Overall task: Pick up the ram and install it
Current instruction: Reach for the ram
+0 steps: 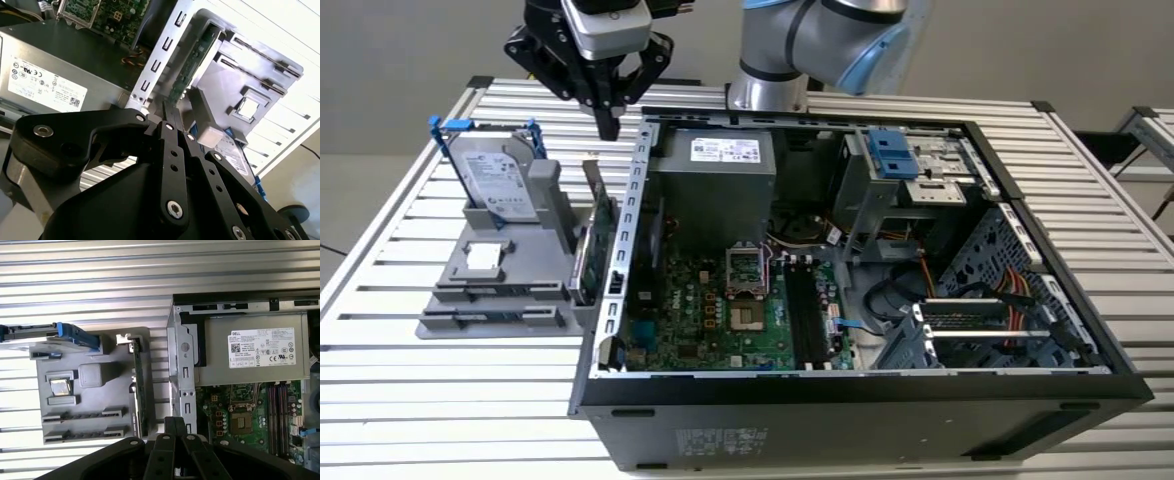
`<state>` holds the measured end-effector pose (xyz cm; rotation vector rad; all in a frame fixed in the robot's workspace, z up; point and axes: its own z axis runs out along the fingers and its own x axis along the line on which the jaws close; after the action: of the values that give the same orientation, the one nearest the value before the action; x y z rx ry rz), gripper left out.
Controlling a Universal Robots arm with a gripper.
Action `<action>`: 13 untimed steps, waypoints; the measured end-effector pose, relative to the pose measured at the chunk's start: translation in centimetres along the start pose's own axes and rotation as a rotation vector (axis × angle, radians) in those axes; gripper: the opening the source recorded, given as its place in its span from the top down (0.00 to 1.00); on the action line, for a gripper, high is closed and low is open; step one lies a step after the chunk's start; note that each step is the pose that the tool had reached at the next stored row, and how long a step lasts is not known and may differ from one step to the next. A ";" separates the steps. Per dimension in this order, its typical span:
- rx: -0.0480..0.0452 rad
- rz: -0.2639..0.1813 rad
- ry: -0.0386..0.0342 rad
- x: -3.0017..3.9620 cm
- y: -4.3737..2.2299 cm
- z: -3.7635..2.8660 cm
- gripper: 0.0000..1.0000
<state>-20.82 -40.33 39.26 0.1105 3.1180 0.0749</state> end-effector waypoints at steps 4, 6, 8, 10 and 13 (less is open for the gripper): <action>0.0000 0.000 0.0000 0.25 -0.02 0.00 1.00; -0.0001 0.000 0.0000 0.35 -0.03 0.00 1.00; -0.0001 0.000 -0.0001 0.43 -0.04 -0.01 1.00; 0.0000 0.000 0.0000 0.50 -0.04 -0.01 1.00; 0.0000 0.000 0.0000 0.75 -0.07 -0.02 1.00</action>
<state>-21.57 -40.34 39.26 0.1104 3.1180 0.0750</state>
